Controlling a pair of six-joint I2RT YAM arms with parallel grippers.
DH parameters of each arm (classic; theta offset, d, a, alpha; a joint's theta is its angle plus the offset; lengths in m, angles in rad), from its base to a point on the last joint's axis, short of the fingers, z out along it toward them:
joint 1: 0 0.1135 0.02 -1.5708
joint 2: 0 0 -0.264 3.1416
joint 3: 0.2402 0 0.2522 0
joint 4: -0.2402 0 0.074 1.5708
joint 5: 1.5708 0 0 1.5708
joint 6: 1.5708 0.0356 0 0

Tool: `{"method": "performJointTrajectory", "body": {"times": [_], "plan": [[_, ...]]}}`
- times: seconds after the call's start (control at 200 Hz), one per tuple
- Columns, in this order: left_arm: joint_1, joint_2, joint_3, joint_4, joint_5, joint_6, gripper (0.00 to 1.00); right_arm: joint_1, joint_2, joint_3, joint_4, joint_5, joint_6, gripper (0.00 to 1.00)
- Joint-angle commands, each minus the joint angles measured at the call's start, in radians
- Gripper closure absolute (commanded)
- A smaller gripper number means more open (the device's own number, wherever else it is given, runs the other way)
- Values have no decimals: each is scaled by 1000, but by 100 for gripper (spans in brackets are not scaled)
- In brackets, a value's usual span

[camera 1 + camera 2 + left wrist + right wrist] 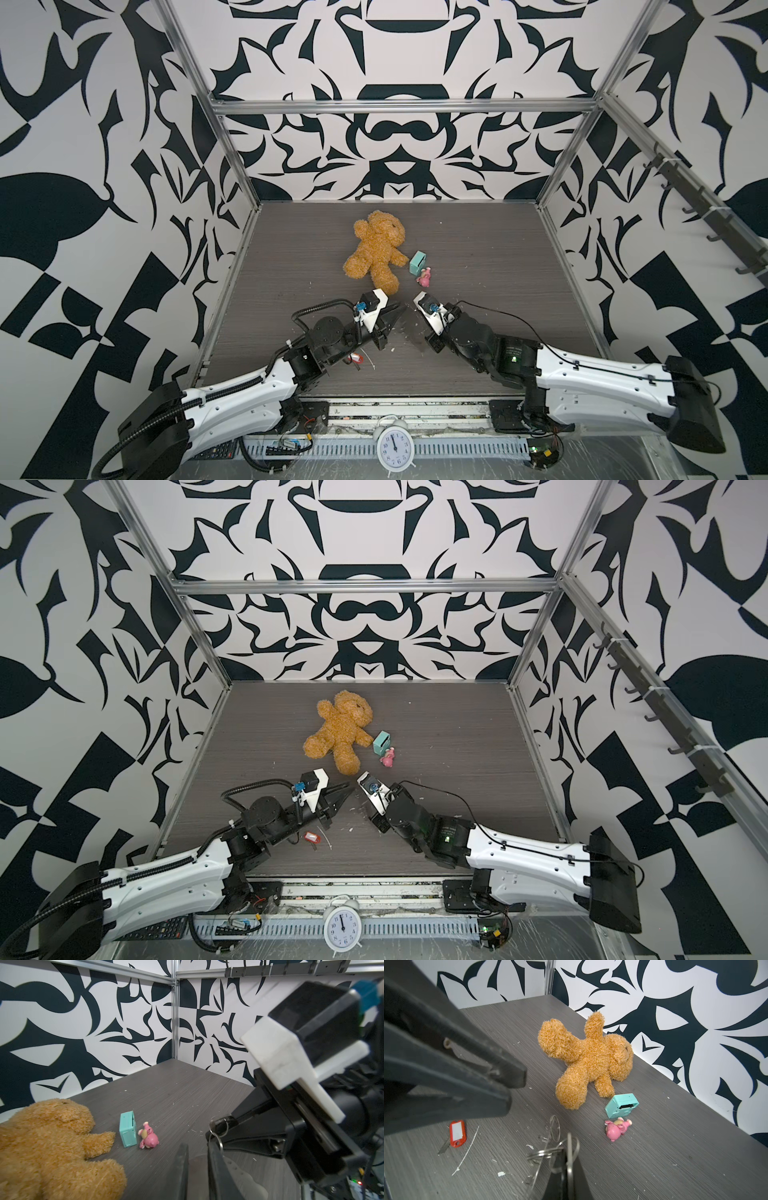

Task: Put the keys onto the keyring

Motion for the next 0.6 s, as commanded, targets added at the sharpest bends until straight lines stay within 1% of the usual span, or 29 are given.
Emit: {"method": "performJointTrajectory", "body": {"times": [0.0, 0.085, 0.195, 0.3, 0.375, 0.425, 0.5, 0.565, 0.6], "plan": [[4, -17, -4, 20, -67, -12, 75, 36, 6, 57, 29, 123, -46, 100], [4, -43, -16, 18, -101, -12, 69, 52, 24, 62, 35, 166, -71, 100], [4, -88, -31, 6, -176, -1, 60, 58, 49, 65, 38, 210, -89, 100], [5, -131, -41, -18, -269, 10, 49, 58, 64, 62, 48, 220, -99, 100], [4, -156, -49, -25, -315, 23, 43, 59, 67, 55, 56, 223, -102, 100], [5, -166, -53, -25, -338, 33, 41, 59, 68, 47, 69, 219, -102, 100], [5, -175, -54, -26, -367, 45, 39, 58, 63, 30, 106, 182, -106, 100], [5, -183, -54, -35, -377, 49, 38, 58, 60, 25, 145, 201, -107, 100], [4, -186, -55, -38, -379, 55, 37, 58, 54, 39, 136, 209, -107, 100]]}}
